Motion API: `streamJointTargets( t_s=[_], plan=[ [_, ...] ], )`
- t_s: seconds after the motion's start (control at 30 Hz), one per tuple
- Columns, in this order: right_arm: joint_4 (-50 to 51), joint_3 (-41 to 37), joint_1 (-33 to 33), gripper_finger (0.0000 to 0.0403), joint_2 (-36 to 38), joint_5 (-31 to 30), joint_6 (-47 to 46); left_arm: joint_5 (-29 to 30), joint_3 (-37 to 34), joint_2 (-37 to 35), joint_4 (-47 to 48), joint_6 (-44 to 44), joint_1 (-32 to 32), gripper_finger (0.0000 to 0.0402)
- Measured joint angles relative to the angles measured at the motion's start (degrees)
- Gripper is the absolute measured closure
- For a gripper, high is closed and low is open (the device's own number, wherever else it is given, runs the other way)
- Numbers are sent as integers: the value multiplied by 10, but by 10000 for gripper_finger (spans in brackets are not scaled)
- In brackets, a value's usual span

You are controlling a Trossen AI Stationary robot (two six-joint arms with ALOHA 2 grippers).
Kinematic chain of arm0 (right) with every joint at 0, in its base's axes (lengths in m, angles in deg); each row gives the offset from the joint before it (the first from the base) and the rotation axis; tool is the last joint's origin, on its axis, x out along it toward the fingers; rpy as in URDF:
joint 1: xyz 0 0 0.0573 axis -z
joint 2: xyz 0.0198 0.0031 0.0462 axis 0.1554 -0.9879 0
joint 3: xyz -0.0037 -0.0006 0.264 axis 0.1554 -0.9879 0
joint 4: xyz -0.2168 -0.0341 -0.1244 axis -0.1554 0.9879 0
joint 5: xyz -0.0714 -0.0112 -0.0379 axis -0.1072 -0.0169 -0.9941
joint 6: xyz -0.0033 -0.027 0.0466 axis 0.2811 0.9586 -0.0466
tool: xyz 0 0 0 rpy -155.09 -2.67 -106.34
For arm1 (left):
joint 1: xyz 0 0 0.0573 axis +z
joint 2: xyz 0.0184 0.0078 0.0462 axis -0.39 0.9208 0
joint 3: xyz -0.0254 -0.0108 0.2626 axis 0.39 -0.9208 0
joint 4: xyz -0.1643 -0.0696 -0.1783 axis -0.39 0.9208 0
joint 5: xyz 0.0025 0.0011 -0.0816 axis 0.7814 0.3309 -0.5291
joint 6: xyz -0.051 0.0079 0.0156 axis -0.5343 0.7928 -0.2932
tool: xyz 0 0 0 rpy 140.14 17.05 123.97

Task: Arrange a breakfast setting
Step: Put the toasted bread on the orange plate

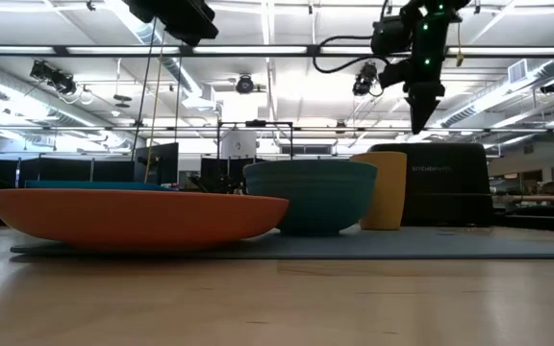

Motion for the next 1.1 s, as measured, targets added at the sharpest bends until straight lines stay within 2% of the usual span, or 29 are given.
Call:
streamJointTargets(
  t_s=[0.17, 0.43, 0.87, 1.1],
  plan=[
    [-7, 0, 35, 261, -22, 57, 17, 0, 0, 0, 1, 6, 15, 258],
    [-10, 0, 52, 268, -42, 65, 45, 0, 0, 0, 9, 14, 17, 258],
    [-12, 0, 67, 366, -43, 87, 62, 0, 0, 0, 10, 10, 17, 258],
    [-8, 0, 60, 382, -16, 75, 61, 0, 0, 0, 19, 2, 17, 258]
  ],
)
